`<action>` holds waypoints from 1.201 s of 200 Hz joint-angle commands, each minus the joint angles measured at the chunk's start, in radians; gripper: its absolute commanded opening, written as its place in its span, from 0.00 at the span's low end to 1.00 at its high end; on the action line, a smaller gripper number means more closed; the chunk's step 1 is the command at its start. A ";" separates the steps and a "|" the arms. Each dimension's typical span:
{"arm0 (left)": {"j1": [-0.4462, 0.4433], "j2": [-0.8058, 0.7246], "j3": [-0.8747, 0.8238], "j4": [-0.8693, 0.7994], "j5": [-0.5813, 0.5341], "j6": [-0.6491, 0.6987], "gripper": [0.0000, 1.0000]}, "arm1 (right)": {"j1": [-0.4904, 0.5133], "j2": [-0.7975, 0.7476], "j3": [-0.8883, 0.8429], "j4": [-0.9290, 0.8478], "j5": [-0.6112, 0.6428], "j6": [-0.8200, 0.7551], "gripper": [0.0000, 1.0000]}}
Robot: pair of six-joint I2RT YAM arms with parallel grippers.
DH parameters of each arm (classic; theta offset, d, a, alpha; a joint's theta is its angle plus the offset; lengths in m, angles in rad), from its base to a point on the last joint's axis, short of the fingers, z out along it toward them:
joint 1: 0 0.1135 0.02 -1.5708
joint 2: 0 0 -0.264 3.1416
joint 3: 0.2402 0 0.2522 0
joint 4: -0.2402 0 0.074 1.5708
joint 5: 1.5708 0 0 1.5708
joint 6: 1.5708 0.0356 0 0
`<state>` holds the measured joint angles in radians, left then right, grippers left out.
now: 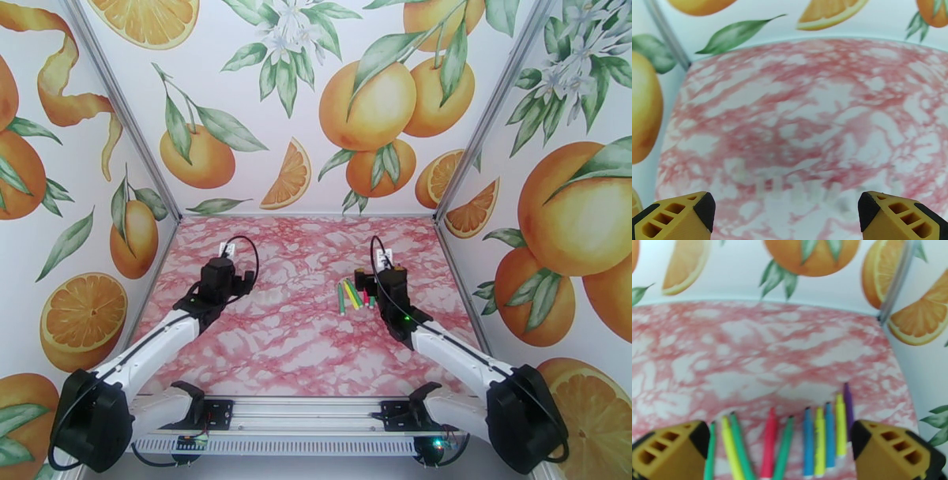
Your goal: Open the pen caps
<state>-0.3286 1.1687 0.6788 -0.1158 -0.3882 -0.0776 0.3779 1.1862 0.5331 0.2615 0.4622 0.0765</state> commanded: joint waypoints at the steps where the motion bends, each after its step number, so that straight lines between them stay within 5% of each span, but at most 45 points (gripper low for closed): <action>1: 0.063 -0.044 -0.073 0.160 -0.044 0.023 1.00 | -0.086 0.009 -0.053 0.157 0.083 -0.012 1.00; 47: 0.147 -0.065 -0.347 0.658 0.021 0.169 1.00 | -0.167 0.094 -0.140 0.395 0.051 0.016 1.00; 97: 0.186 0.085 -0.384 0.813 0.047 0.191 1.00 | -0.181 0.285 -0.241 0.781 0.074 -0.023 1.00; 151: 0.193 0.226 -0.329 0.930 0.063 0.218 1.00 | -0.208 0.335 -0.193 0.705 -0.037 -0.014 1.00; 162: 0.194 0.249 -0.316 0.939 0.073 0.229 1.00 | -0.212 0.404 -0.199 0.820 -0.055 -0.038 1.00; 174: 0.194 0.275 -0.309 0.971 0.082 0.241 1.00 | -0.218 0.358 -0.183 0.696 -0.059 -0.008 1.00; 240: 0.218 0.427 -0.262 1.056 0.108 0.225 1.00 | -0.250 0.373 -0.176 0.716 -0.108 0.006 1.00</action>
<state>-0.1371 1.5856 0.3931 0.8749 -0.3016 0.1638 0.1310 1.5543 0.3386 0.9688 0.3843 0.0666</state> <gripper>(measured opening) 0.998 0.998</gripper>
